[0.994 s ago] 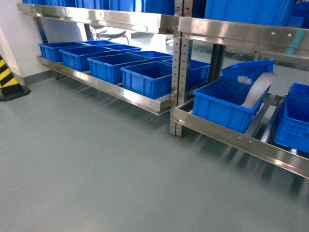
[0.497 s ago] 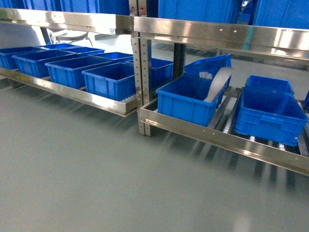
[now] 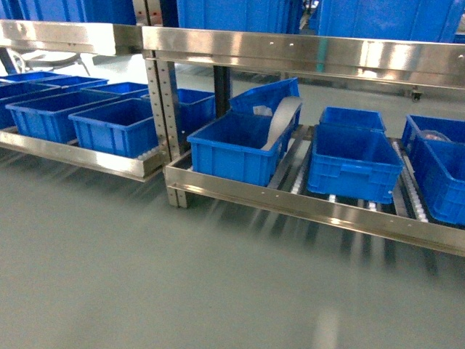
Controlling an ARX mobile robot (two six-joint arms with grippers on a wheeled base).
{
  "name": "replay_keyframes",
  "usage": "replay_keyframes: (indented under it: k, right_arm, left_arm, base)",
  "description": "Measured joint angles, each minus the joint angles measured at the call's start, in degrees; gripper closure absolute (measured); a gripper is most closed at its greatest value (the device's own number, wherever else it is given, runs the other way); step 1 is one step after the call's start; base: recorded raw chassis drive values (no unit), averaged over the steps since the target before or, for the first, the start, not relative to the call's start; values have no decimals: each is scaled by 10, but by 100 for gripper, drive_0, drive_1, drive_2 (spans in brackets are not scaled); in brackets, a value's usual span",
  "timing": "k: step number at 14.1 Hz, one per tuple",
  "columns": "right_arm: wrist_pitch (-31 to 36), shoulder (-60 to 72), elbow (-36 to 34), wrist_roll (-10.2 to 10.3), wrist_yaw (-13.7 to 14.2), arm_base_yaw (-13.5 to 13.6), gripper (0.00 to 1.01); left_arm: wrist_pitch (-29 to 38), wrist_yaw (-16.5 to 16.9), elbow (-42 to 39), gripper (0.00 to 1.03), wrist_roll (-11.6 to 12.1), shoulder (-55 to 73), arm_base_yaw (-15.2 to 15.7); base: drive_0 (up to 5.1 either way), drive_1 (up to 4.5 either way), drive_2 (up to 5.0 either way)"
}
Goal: Sort blue parts and orange caps into right shelf containers
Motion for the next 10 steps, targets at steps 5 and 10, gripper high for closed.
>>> replay_keyframes:
  k: [5, 10]
  right_arm:
    - [0, 0, 0, 0, 0, 0, 57]
    - [0, 0, 0, 0, 0, 0, 57]
  left_arm:
    - [0, 0, 0, 59, 0, 0, 0]
    - [0, 0, 0, 59, 0, 0, 0]
  base:
    - [-159, -159, -159]
    - [-157, -157, -157]
